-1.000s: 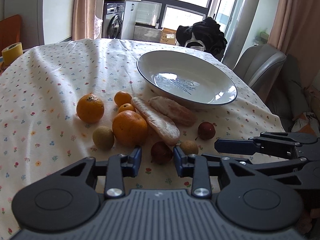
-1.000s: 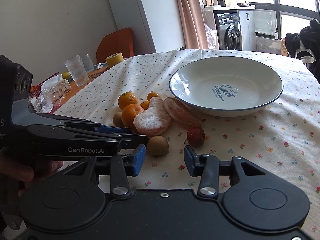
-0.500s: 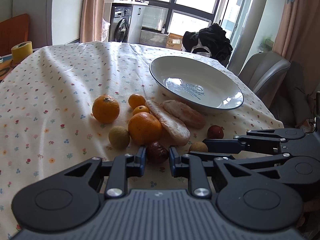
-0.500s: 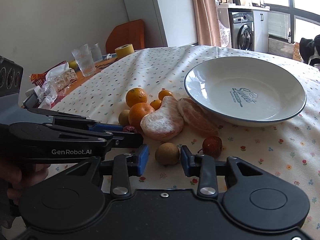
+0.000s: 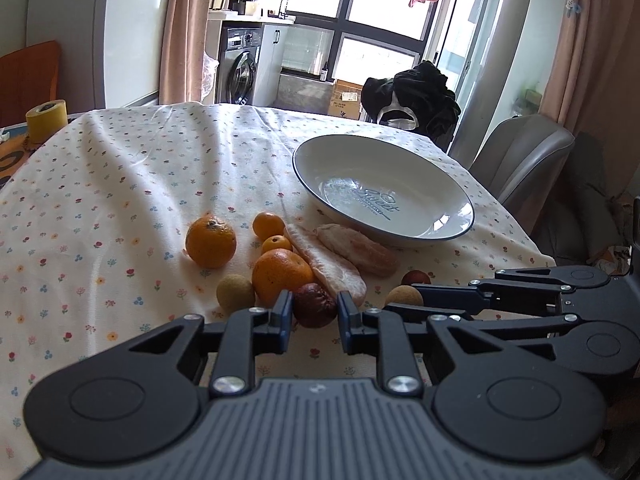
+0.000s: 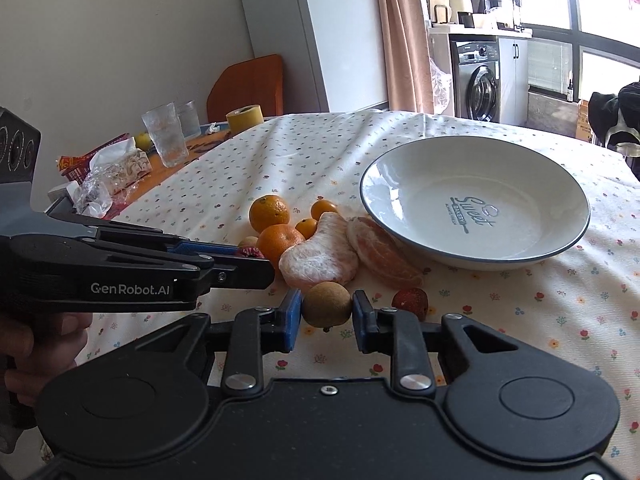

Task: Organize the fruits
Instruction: 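Grasp a dark red plum with the left gripper while the right gripper grasps a brown kiwi, then carry the plum and kiwi into the white bowl and open both grippers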

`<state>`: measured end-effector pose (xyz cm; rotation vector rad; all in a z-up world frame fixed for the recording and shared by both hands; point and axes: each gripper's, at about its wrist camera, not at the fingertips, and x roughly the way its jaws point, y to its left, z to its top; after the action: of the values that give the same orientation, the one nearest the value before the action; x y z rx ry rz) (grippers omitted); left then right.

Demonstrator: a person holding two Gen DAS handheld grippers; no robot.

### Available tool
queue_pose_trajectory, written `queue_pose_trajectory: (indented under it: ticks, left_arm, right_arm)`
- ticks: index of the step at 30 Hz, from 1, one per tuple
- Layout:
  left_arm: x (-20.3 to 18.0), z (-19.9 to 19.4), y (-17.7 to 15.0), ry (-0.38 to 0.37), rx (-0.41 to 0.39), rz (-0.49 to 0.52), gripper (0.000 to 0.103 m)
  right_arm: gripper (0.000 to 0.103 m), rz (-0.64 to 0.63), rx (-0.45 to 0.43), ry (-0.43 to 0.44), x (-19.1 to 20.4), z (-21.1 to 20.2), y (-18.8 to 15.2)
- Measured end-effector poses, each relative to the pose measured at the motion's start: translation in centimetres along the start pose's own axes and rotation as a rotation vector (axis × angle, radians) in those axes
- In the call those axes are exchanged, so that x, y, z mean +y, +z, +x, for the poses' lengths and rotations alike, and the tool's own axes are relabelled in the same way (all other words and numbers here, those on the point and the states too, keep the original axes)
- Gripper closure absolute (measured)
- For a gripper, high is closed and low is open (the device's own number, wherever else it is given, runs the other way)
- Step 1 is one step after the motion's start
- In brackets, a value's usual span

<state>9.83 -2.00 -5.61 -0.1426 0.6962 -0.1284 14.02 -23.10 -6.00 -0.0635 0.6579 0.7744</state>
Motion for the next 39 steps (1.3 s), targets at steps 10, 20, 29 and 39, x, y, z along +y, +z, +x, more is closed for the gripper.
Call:
queue_pose_trajectory:
  ticks: [10, 20, 29, 39]
  left_arm:
    - [-1.3, 0.1, 2.2, 0.01, -0.024, 0.048, 0.081]
    - [-2.7, 1.4, 4.2, 0.016, -0.029, 0.097, 0.081]
    - [-3.7, 3.3, 5.4, 0.018, -0.013, 0.134, 0.081]
    - [-4.7, 5.6, 6.5, 0.012, 0.006, 0.151, 0.081]
  right_arm:
    - [0.077, 0.05, -0.086, -0.057, -2.5, -1.8, 1.0]
    - [0.077, 0.093, -0.126, -0.108, -5.2, -1.9, 1.6]
    - [0.077, 0.117, -0.127, -0.128, -6.8, -1.2, 1.9]
    - [0.077, 0.129, -0.119, -0.154, -8.3, 0.0, 2.0]
